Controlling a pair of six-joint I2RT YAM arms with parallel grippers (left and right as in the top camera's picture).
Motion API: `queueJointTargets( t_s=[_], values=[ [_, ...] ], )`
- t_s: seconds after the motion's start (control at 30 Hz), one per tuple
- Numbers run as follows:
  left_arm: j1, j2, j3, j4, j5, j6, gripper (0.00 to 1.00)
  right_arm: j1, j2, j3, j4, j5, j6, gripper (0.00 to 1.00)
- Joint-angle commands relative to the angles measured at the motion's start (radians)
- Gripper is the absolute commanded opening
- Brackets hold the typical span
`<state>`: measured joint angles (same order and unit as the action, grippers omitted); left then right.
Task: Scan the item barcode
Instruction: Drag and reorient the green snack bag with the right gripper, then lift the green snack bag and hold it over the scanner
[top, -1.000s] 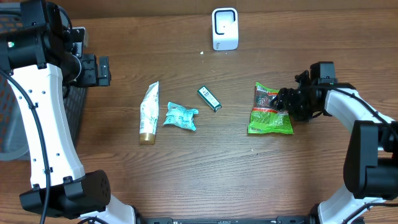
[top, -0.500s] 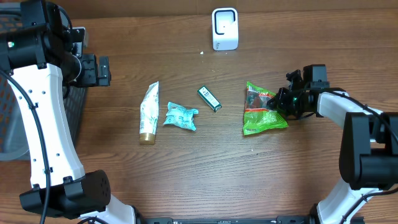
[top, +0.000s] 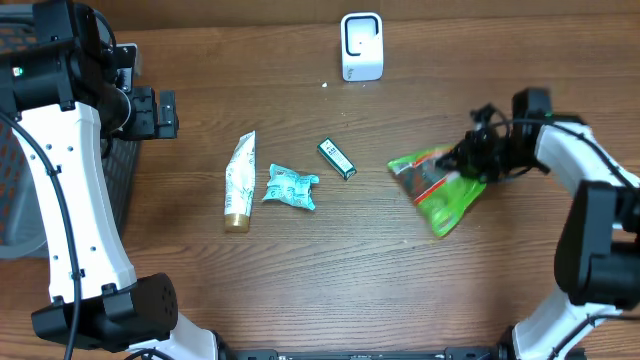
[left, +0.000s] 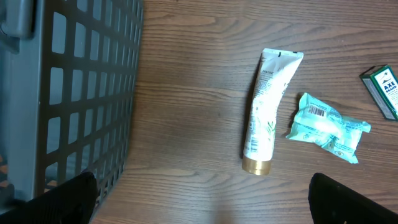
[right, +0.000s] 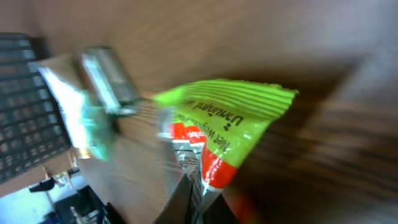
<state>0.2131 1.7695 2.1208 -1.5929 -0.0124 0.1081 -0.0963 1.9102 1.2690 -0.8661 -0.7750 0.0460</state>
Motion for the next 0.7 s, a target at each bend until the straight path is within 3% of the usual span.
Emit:
queueJointTargets(
  t_s=[0.0, 0.23, 0.43, 0.67],
  values=[
    [0.003, -0.016, 0.006, 0.001, -0.003, 0.012, 1.00, 0.003, -0.117, 0.096, -0.037, -0.092, -0.048, 0.04],
    [0.003, -0.016, 0.006, 0.001, -0.003, 0.012, 1.00, 0.002, -0.219, 0.108, -0.010, -0.224, -0.013, 0.04],
    [0.003, -0.016, 0.006, 0.001, -0.003, 0.012, 1.00, -0.011, -0.228, 0.108, 0.055, -0.548, -0.008, 0.04],
    [0.003, -0.016, 0.006, 0.001, -0.003, 0.012, 1.00, -0.043, -0.229, 0.108, 0.285, -0.728, 0.201, 0.04]
  ],
)
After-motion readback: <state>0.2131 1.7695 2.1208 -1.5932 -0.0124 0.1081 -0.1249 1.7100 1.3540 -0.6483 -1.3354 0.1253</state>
